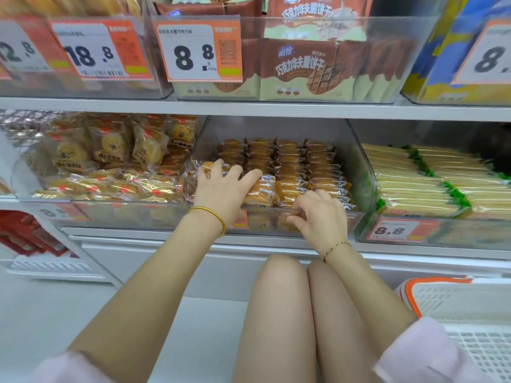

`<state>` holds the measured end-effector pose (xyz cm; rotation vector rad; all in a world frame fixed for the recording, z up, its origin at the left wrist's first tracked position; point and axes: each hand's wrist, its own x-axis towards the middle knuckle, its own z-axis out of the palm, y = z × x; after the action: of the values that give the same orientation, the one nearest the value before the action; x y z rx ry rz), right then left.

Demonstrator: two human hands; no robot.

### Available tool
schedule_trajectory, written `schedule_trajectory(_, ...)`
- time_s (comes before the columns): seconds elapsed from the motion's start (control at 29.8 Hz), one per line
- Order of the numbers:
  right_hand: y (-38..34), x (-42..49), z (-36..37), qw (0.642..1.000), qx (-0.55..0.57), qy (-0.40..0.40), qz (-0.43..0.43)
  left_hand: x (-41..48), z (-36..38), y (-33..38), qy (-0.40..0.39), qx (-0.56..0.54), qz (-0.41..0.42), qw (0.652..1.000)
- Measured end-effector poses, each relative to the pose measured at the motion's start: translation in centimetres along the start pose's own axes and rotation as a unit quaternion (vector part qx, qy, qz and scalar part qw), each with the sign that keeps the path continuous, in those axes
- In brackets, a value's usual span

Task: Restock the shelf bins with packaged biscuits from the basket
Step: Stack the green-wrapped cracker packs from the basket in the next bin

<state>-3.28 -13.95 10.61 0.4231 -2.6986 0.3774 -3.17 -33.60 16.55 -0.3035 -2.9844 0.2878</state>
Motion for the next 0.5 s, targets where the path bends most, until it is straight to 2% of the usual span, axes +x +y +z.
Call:
schedule_trajectory(0.17,-0.3,-0.5,-0.4,1.000,-0.004,-0.023,0.015,-0.6,0.2,0.4,0.008,0.018,0.002,1.000)
schedule_trajectory(0.34,-0.7,0.3,-2.4,0.996,-0.002,-0.081,0.037,-0.7,-0.2,0.0,-0.003,0.001,0.010,1.000)
schedule_trajectory(0.44,-1.8,1.8,-4.4,0.997,0.058,-0.018,0.038,-0.7,-1.5,-1.6,-0.010,-0.087,-0.001,0.996)
schedule_trajectory(0.5,-2.8,3.4,-4.9,0.987,0.147,-0.059,0.009,0.1,-2.1,-3.1,0.032,-0.158,-0.040,0.986)
